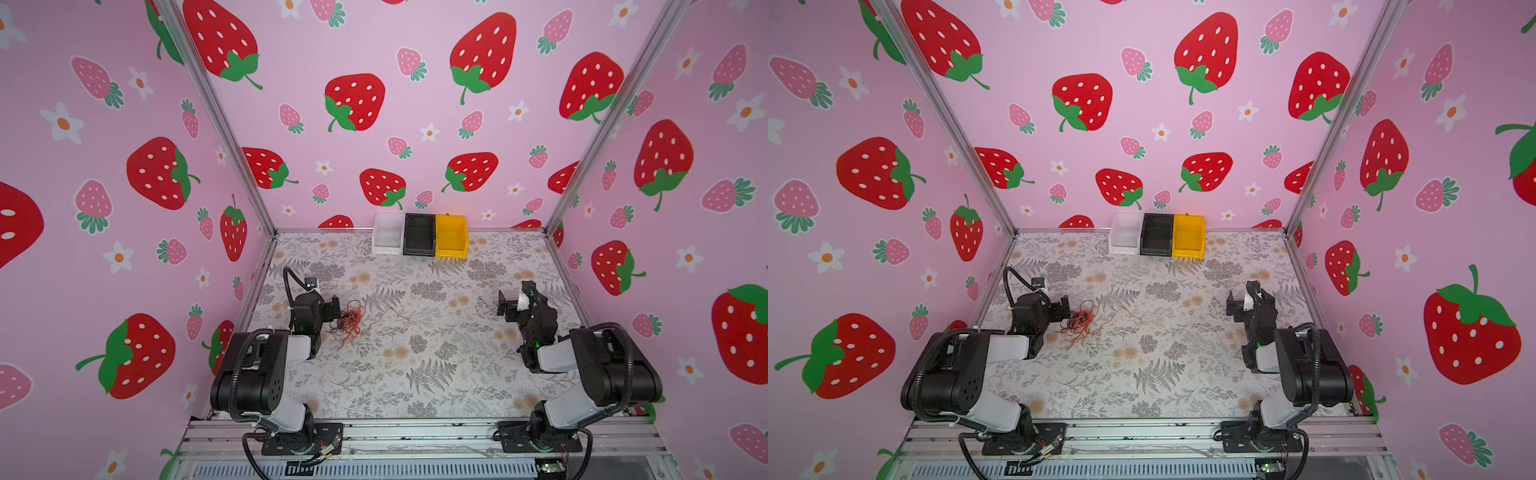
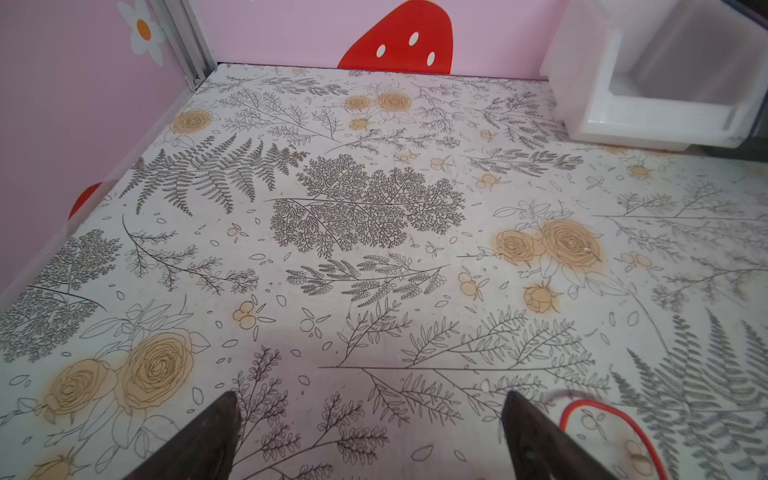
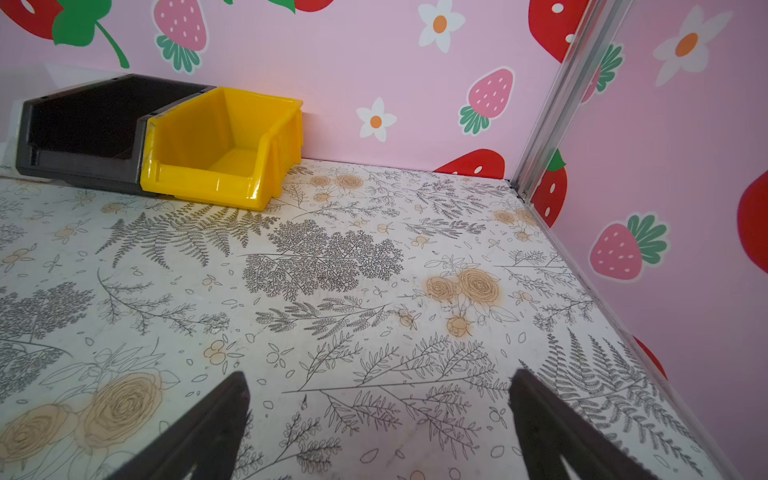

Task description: Untangle the cables

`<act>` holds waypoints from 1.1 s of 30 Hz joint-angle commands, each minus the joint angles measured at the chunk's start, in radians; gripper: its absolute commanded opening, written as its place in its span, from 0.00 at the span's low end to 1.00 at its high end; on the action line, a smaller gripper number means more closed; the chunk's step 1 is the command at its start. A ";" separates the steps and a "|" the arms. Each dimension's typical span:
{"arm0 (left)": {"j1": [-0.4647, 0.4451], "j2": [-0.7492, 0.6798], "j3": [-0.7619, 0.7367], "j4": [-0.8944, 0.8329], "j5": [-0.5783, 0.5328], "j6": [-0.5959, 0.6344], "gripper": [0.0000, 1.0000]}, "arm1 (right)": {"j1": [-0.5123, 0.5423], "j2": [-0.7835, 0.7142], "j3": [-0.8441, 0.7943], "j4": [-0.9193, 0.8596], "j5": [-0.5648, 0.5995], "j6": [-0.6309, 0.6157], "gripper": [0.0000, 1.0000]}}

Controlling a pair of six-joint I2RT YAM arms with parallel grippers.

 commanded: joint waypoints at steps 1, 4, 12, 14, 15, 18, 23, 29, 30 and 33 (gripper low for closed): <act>0.006 -0.005 0.026 0.026 0.006 -0.008 0.99 | -0.002 -0.005 0.010 0.014 0.011 -0.003 0.99; 0.007 -0.006 0.028 0.025 0.007 -0.009 0.99 | -0.002 -0.003 0.012 0.013 0.021 0.002 0.99; 0.007 -0.004 0.031 0.021 0.007 -0.008 0.99 | -0.004 -0.005 0.013 0.009 0.021 0.002 0.99; 0.007 -0.004 0.031 0.020 0.008 -0.010 0.99 | -0.004 -0.003 0.013 0.011 0.022 0.002 0.99; 0.007 -0.006 0.030 0.021 0.009 -0.010 0.99 | -0.004 -0.004 0.012 0.011 0.022 0.002 0.99; 0.008 -0.015 0.030 0.010 0.003 -0.012 0.99 | -0.001 -0.017 -0.002 0.031 0.025 0.002 0.99; 0.014 -0.128 0.203 -0.397 -0.019 -0.005 0.99 | 0.039 -0.179 0.091 -0.295 0.172 0.067 0.99; 0.012 -0.305 0.382 -0.949 0.008 -0.166 0.96 | 0.138 -0.251 0.322 -0.807 -0.031 0.173 0.96; 0.011 -0.327 0.398 -1.017 0.061 -0.193 0.92 | 0.169 -0.247 0.345 -0.838 -0.066 0.186 0.95; -0.009 -0.374 0.403 -1.128 0.190 -0.237 0.88 | 0.261 -0.193 0.425 -0.905 -0.136 0.211 0.92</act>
